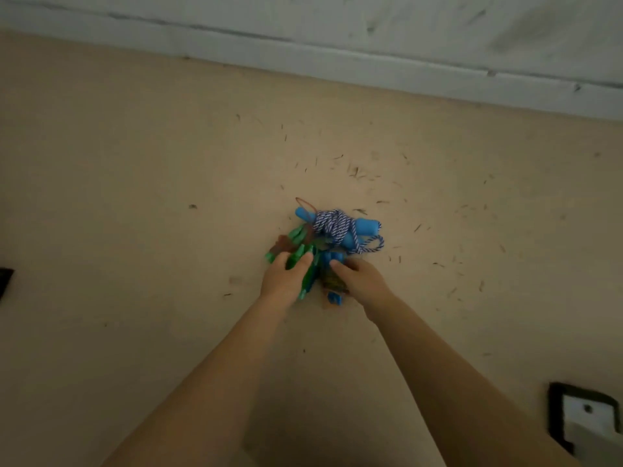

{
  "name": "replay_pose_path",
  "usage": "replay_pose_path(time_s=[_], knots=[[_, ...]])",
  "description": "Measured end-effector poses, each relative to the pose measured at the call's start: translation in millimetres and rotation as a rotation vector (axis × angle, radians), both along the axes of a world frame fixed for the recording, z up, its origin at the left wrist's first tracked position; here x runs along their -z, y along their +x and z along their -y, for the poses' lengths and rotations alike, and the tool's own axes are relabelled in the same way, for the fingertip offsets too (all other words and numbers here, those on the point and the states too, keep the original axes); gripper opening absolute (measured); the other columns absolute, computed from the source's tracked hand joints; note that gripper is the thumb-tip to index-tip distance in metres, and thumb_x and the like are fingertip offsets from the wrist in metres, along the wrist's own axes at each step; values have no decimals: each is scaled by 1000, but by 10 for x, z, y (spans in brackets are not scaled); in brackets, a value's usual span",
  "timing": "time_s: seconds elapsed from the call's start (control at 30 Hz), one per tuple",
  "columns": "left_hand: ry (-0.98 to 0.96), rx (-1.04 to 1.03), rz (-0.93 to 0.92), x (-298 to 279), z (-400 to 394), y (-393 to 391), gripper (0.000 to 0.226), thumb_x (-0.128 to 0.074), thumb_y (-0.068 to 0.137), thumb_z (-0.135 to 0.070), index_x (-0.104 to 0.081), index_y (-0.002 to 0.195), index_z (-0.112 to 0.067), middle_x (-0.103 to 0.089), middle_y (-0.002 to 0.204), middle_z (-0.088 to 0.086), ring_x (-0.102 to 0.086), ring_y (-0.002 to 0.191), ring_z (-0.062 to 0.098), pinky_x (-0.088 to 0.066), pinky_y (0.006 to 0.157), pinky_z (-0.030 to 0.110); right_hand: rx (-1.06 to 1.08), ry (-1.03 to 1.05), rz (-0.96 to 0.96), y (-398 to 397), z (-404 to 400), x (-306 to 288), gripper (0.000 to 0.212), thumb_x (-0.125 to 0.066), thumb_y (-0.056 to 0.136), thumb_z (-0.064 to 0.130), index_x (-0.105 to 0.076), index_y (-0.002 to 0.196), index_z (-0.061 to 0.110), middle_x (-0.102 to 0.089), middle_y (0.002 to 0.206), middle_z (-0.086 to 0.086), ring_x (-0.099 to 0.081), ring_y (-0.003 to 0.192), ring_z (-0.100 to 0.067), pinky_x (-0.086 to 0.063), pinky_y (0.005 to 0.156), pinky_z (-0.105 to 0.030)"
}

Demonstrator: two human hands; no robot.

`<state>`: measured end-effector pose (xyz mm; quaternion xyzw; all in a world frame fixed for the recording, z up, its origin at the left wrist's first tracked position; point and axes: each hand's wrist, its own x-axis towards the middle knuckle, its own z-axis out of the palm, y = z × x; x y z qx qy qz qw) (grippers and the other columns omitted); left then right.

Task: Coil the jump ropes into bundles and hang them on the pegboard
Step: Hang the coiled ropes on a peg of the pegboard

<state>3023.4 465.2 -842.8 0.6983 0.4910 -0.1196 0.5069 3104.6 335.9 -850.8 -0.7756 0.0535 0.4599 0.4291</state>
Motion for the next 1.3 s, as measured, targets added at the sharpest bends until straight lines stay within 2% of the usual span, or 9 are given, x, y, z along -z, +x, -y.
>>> replay_pose_path(time_s=[0.13, 0.27, 0.33, 0.5, 0.7, 0.8, 0.93, 1.13, 1.3], knots=[[-154, -168, 61, -67, 31, 11, 36, -65, 90, -54, -52, 106, -25, -58, 94, -18, -55, 80, -4, -40, 51, 12, 152, 104, -161, -32, -5, -57, 28, -69, 90, 37, -65, 108, 17, -71, 105, -8, -69, 92, -23, -60, 76, -36], [-363, -193, 89, -714, 59, -65, 62, -79, 78, -52, -62, 124, -15, -70, 115, 3, -69, 103, 21, -58, 88, 34, 204, 160, -239, -58, 168, -778, 20, -68, 92, 31, -65, 108, 21, -72, 103, -5, -70, 86, -17, -58, 70, -31], [-502, -136, 163, -1313, 94, -75, 57, -83, 70, -54, -72, 115, -20, -75, 111, 6, -72, 102, 23, -58, 87, 36, 220, 184, -234, -35, 228, -1387, 21, -67, 92, 32, -64, 110, 22, -71, 106, -3, -70, 89, -16, -57, 69, -28], [-606, -32, 368, -3413, 141, 105, 50, -83, 72, -32, -70, 116, -12, -73, 114, 15, -70, 106, 32, -56, 93, 46, 206, 307, -129, 131, 241, -3525, 25, -63, 95, 32, -63, 116, 18, -70, 110, -4, -69, 88, -10, -54, 67, -22], [-570, -16, 635, -6585, 200, 275, 36, -75, 78, -18, -66, 111, -5, -70, 102, 20, -70, 87, 31, -58, 66, 38, 108, 570, 28, 338, 424, -6699, 22, -62, 94, 16, -61, 116, 10, -70, 103, -6, -69, 94, -19, -57, 77, -31], [-547, -42, 745, -8000, 354, 275, 31, -77, 77, -23, -73, 107, -16, -72, 110, 16, -69, 101, 32, -58, 87, 47, 93, 678, 105, 327, 579, -8171, 24, -64, 93, 15, -62, 116, 11, -72, 102, -3, -69, 97, -20, -57, 81, -33], [-446, -88, 874, -9430, 564, 231, 27, -80, 75, -28, -72, 101, -26, -69, 109, 12, -66, 102, 30, -53, 94, 51, 120, 836, 218, 236, 839, -9636, 32, -67, 86, 17, -59, 116, 11, -71, 100, -3, -70, 98, -24, -56, 78, -30], [-501, 22, 1033, -10535, 830, 120, 44, -79, 75, -13, -61, 115, -14, -68, 112, 15, -70, 99, 29, -61, 79, 41, 208, 1070, 361, 97, 1115, -10707, 33, -70, 79, 9, -54, 108, 9, -63, 104, -15, -64, 98, -29, -54, 94, -42], [-514, 59, 1083, -10818, 1046, 42, 52, -74, 74, -17, -61, 124, -14, -73, 114, 12, -72, 100, 26, -60, 76, 35, 240, 1000, 517, 56, 1278, -10889, 40, -77, 75, 31, -58, 105, 14, -66, 93, -5, -61, 84, -19, -49, 72, -31]])
